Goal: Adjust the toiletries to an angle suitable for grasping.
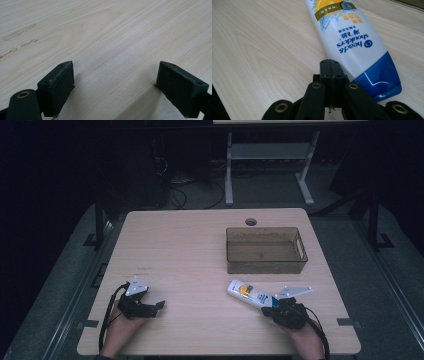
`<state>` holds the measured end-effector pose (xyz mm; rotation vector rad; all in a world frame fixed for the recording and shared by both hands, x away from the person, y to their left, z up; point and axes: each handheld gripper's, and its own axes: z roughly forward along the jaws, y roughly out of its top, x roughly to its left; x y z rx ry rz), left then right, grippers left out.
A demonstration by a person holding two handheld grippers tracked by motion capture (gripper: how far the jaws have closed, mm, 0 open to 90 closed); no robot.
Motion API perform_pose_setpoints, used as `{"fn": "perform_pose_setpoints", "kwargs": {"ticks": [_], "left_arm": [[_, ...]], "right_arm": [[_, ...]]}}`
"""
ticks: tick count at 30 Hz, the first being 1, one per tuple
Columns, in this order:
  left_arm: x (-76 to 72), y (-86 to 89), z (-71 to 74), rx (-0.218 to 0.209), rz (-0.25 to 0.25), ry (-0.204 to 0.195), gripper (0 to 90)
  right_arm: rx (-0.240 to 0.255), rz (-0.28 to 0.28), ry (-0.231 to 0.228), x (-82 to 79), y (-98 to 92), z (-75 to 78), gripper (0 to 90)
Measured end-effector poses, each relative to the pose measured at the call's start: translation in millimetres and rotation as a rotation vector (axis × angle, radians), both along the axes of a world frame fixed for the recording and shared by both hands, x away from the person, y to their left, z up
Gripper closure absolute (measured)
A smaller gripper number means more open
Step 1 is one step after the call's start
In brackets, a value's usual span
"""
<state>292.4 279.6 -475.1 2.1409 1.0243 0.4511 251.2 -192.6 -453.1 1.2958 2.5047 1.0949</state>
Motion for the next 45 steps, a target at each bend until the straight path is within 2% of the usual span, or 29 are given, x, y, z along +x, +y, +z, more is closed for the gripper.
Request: {"fn": "perform_pose_setpoints", "kwargs": {"ticks": [14,28,45], "left_arm": [[0.0,0.0,0.0,0.000,-0.001,0.000,13.5],[-0.5,-0.3,-0.1,0.000,-0.009,0.000,13.0],[-0.7,-0.3,-0.1,-0.002,-0.011,0.000,13.0]], "right_arm": [[-0.016,-0.063,-0.007,10.5,-20.1,-0.9,89.9],[-0.027,-0.093,-0.015,21.7,-27.2,0.3,89.9],[-0.033,-0.172,-0.030,46.2,-41.4,4.2,89.9]]}}
